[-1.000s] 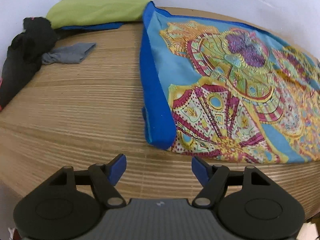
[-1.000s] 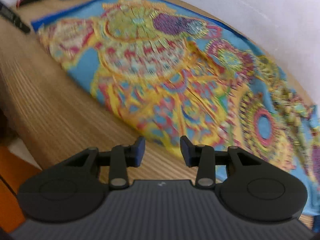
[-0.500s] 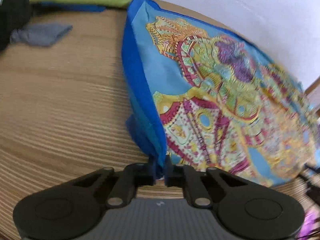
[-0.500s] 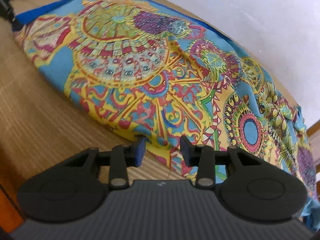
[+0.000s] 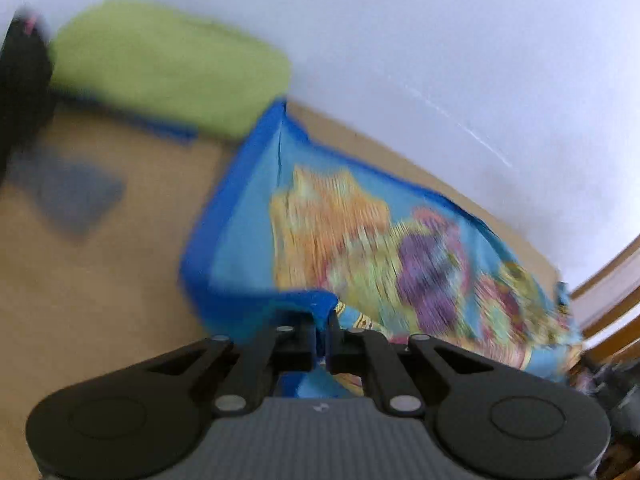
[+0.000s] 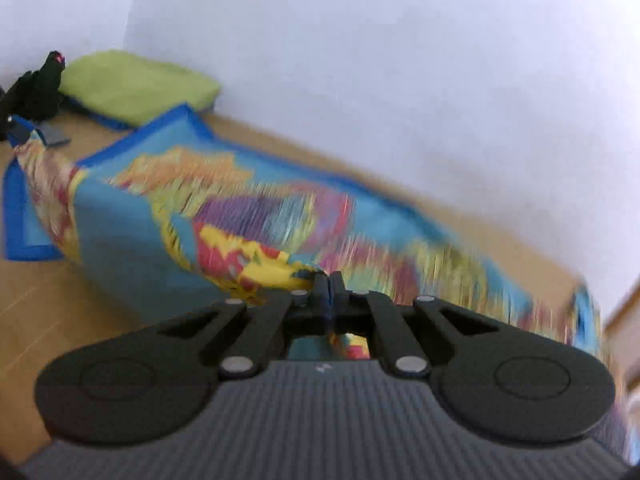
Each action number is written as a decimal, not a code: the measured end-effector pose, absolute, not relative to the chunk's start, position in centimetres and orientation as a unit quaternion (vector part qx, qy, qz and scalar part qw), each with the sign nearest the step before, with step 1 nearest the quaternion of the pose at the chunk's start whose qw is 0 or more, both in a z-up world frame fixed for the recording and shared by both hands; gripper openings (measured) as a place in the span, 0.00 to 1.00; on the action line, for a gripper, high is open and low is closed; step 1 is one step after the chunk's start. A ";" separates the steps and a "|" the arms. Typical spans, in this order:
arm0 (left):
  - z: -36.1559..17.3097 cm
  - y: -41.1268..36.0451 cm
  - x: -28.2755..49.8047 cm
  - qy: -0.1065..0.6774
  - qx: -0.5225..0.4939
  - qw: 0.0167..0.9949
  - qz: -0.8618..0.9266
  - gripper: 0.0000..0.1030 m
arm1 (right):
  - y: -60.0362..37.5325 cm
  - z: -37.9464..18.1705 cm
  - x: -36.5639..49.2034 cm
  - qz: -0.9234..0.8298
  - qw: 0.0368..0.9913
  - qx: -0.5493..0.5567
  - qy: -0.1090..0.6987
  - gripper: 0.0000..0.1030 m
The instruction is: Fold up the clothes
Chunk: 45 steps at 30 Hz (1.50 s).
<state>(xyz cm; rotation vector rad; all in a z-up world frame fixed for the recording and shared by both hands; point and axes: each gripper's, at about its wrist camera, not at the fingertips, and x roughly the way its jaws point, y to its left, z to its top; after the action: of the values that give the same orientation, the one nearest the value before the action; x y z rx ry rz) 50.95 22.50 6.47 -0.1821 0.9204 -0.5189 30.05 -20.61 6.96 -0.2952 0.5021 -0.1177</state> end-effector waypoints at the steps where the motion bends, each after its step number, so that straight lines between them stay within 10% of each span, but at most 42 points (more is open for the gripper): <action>1: 6.7 21.2 52.7 0.432 -0.073 0.866 -0.241 0.07 | -21.3 7.2 32.6 -0.056 0.957 -0.157 0.236 0.03; 9: 2.9 15.9 61.5 0.470 -0.047 0.861 -0.189 0.24 | -22.5 4.3 40.2 -0.057 0.956 -0.113 0.265 0.13; 13: 1.2 18.6 57.4 0.479 -0.036 0.853 -0.206 0.51 | -22.1 2.4 40.4 -0.053 0.952 -0.075 0.292 0.23; 27: -4.9 22.4 53.7 0.518 -0.135 0.825 -0.184 0.50 | -18.7 -2.2 36.5 -0.031 0.928 0.026 0.371 0.29; 30: -4.8 22.3 53.3 0.522 -0.146 0.818 -0.192 0.20 | -18.3 -2.0 36.4 -0.030 0.928 0.027 0.371 0.29; 45: -5.2 20.0 54.3 0.526 -0.151 0.814 -0.197 0.24 | -15.9 -1.9 36.6 -0.001 0.927 0.012 0.375 0.29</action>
<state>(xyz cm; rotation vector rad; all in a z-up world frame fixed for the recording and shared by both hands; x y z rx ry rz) 54.27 20.02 -5.19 -0.3227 1.1221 -0.4212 36.62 -15.85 -1.85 0.0252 0.7688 -0.0020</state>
